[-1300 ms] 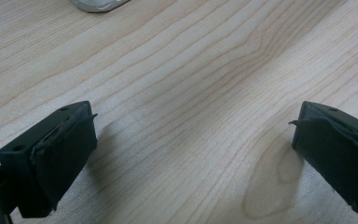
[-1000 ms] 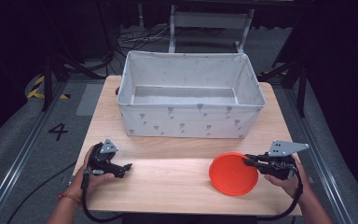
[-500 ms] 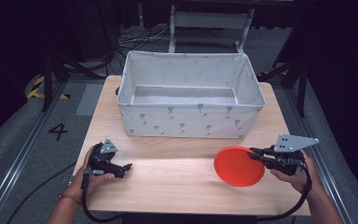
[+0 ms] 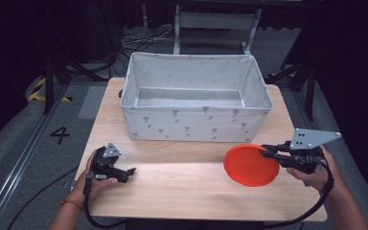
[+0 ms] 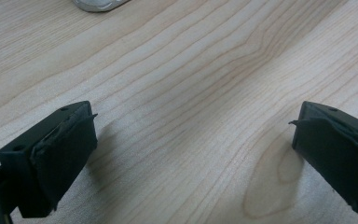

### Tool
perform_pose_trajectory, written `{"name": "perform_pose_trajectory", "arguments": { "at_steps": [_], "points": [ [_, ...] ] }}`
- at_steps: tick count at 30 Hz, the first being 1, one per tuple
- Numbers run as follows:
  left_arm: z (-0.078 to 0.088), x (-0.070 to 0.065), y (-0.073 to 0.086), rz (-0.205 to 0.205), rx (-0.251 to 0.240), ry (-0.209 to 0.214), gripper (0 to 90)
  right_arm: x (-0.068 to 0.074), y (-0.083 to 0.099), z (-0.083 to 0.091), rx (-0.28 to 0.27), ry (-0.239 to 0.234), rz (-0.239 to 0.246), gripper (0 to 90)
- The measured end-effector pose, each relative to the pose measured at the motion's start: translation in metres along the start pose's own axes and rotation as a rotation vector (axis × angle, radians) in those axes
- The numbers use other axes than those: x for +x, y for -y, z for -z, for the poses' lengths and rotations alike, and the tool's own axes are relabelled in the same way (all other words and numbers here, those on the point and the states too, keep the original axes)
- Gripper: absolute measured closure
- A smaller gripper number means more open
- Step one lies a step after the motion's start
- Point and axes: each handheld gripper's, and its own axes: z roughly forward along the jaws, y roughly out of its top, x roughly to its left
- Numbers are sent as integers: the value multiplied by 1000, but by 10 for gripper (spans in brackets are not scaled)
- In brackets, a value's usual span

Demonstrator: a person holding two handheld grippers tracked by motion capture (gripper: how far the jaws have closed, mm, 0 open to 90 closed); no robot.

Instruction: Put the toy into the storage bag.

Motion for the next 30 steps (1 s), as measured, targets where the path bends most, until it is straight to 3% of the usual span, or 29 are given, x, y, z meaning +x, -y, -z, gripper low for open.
{"name": "perform_pose_trajectory", "arguments": {
  "at_steps": [11, 15, 24, 30],
  "points": [
    [0, 0, 0, 1, -2, 0, 1, -9, -42, 20, 37, 8, 76, 821],
    [0, 0, 0, 0, 0, 0, 1, -15, -55, 26, 25, -2, 73, 821],
    [0, 0, 0, 0, 0, -1, 1, -27, -82, 38, 45, 33, 104, 821],
    [0, 0, 0, 2, 1, 2, 1, -40, -102, 47, 18, 61, 108, 821]
  ]
}}
